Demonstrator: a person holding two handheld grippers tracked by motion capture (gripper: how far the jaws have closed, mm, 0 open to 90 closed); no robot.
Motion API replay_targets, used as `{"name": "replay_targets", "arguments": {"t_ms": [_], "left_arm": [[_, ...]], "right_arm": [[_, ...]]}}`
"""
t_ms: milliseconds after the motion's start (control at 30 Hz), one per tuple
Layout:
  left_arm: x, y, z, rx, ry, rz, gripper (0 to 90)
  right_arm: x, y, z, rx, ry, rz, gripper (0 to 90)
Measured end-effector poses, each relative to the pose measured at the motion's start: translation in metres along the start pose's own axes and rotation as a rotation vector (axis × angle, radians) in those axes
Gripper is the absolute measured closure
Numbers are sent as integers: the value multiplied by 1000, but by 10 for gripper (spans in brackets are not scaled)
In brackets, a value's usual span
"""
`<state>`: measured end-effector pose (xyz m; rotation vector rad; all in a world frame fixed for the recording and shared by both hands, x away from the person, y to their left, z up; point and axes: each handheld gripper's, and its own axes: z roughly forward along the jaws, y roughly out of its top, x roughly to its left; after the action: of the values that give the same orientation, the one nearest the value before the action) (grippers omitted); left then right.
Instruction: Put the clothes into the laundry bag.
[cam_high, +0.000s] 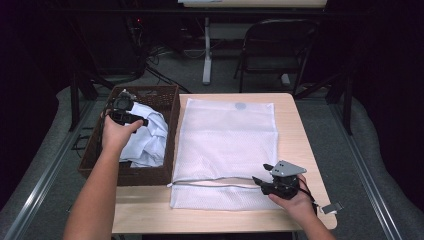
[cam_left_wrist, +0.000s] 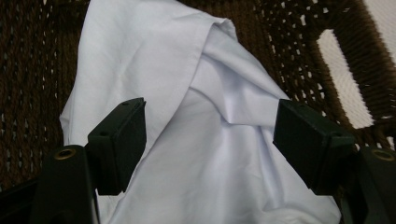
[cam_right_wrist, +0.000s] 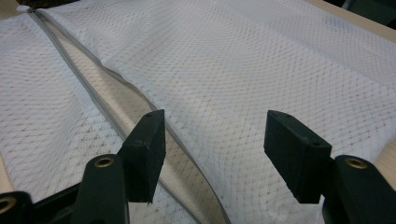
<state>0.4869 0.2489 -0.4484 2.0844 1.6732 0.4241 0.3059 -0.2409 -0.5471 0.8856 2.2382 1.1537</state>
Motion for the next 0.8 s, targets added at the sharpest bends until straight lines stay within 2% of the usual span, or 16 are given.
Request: {"name": "replay_targets", "arguments": {"t_ms": [467,567,700,800], "left_arm": [[10,6,33,62,7,-72,253],[12,6,38,83,46,-61,250],[15,5,44,113,75,-74,244],[16,5,48,105,50,-92,243]], "right_arm": [[0,-1,1,9,8,-3,385],[0,-1,1,8,9,-3,385],[1,-1,2,11,12,-9,385],[1,-1,2,13,15,-11,384]]}}
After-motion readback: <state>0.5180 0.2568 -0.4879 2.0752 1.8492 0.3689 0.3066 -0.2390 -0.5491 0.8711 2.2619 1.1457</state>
